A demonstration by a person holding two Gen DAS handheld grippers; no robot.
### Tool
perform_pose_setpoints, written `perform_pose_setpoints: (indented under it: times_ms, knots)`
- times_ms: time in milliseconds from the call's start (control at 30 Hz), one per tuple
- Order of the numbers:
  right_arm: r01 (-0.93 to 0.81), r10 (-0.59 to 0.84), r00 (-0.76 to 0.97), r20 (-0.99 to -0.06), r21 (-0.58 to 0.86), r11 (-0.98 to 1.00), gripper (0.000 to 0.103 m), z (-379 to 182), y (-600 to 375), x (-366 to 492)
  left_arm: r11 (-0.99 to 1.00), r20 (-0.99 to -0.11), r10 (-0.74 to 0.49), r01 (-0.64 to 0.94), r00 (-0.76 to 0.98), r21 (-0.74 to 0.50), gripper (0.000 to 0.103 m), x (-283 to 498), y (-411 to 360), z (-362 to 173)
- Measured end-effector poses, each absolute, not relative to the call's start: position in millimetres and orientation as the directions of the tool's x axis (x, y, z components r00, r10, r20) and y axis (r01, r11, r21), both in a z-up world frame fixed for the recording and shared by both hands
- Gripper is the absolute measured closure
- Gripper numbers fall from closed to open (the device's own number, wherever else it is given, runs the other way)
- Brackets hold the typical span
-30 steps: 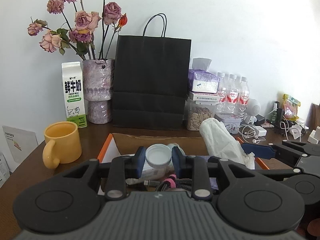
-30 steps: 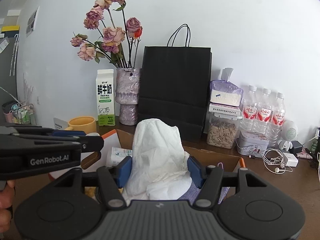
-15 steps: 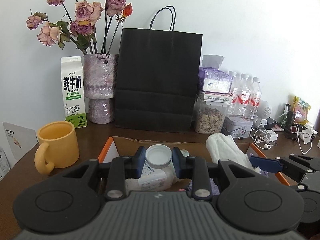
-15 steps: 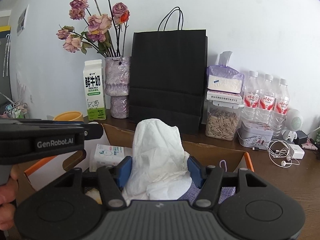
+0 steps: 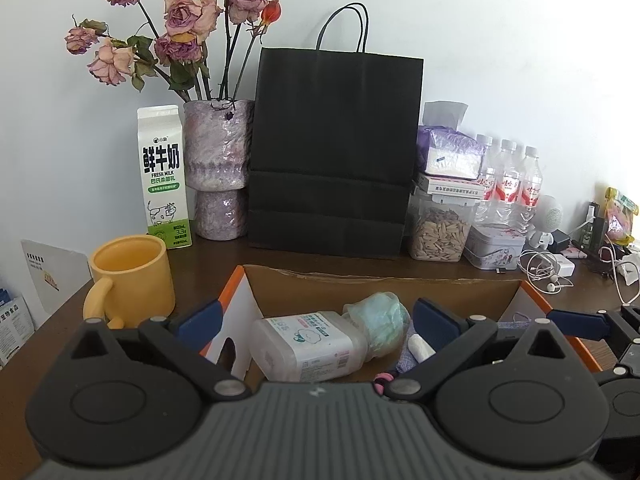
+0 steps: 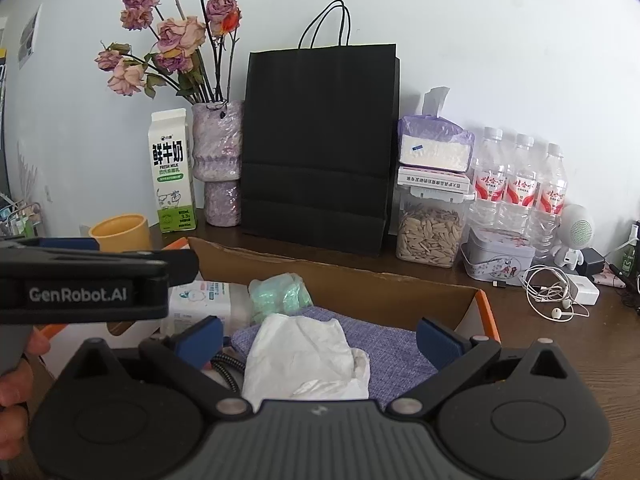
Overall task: Organize objects
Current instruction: 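Carry the white tissue and bottle cap into the red box and release both, then withdraw both grippers from the box back over the table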
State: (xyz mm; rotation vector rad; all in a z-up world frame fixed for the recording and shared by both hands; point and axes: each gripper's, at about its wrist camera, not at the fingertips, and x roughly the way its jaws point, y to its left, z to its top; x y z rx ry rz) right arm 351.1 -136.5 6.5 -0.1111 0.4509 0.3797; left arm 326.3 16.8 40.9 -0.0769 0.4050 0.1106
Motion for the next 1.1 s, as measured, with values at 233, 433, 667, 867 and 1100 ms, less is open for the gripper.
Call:
perform_pose_setpoints:
  times_ms: [233, 433, 667, 867, 1100]
  knots:
    - [-0.383, 0.334, 0.832, -0.442, -0.023, 0.923, 0.0, 6.9, -136.2, 349.8, 0.992, -0.394, 0.085, -0.114, 0.915, -0.049, 0.0, 323.2, 14.9, 41.8]
    - [-0.385, 0.34, 0.841, -0.42, -0.024, 0.923, 0.0, 13.0, -139.0, 340.8, 0.992, -0.364, 0.081, -0.112, 0.928, -0.064, 0.0, 311.4, 15.2, 49.5]
    - [-0.386, 0.346, 0.853, -0.39, -0.027, 0.922, 0.0, 21.8, -144.1, 324.6, 0.992, -0.353, 0.078, -0.108, 0.932, -0.065, 0.0, 293.2, 12.6, 54.8]
    - [-0.39, 0.355, 0.853, -0.382, -0.016, 0.921, 0.0, 25.3, -148.7, 304.5, 0.988, -0.339, 0.09, -0.127, 0.936, -0.087, 0.0, 269.5, 14.2, 59.6]
    - [-0.4, 0.367, 0.85, -0.377, -0.009, 0.917, 0.0, 27.8, -157.1, 271.8, 0.989, -0.347, 0.091, -0.126, 0.933, -0.078, 0.0, 237.8, 13.7, 60.1]
